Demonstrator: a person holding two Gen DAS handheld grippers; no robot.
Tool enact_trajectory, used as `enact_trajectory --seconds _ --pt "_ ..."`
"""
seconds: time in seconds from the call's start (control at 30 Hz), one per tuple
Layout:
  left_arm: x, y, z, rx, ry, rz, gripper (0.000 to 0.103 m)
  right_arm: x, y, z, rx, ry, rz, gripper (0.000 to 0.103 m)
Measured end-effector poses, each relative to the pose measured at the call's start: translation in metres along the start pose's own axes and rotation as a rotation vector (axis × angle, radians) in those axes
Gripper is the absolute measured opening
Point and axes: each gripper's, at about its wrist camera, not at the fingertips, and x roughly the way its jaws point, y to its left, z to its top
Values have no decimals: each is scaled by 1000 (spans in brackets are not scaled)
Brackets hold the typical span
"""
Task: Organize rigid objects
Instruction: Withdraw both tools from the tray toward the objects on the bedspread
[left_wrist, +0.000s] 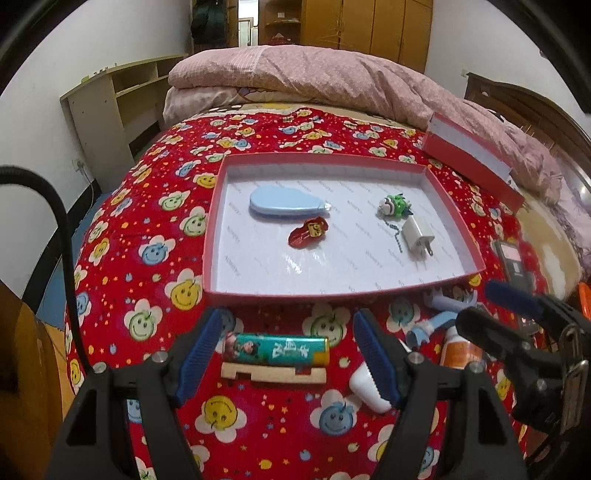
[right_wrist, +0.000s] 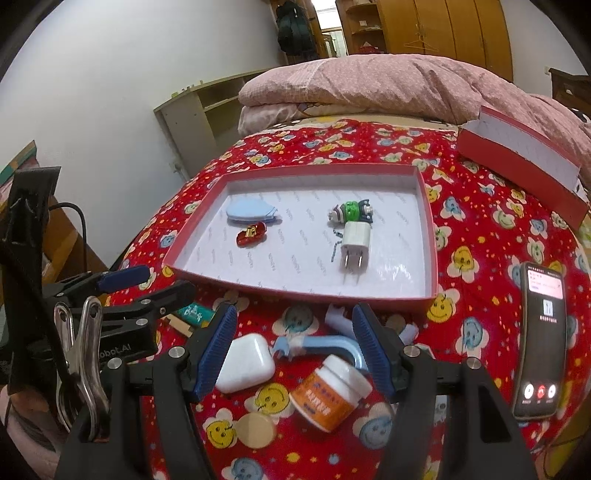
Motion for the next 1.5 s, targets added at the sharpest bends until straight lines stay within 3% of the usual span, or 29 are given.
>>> enact_trajectory --seconds 1.17,1.5 --pt "-4 49 -60 -76 49 26 78 -18 11 -60 -1 48 19 67" --pt "-1 52 -64 -88 51 11 77 -20 30 -78 -68 91 48 66"
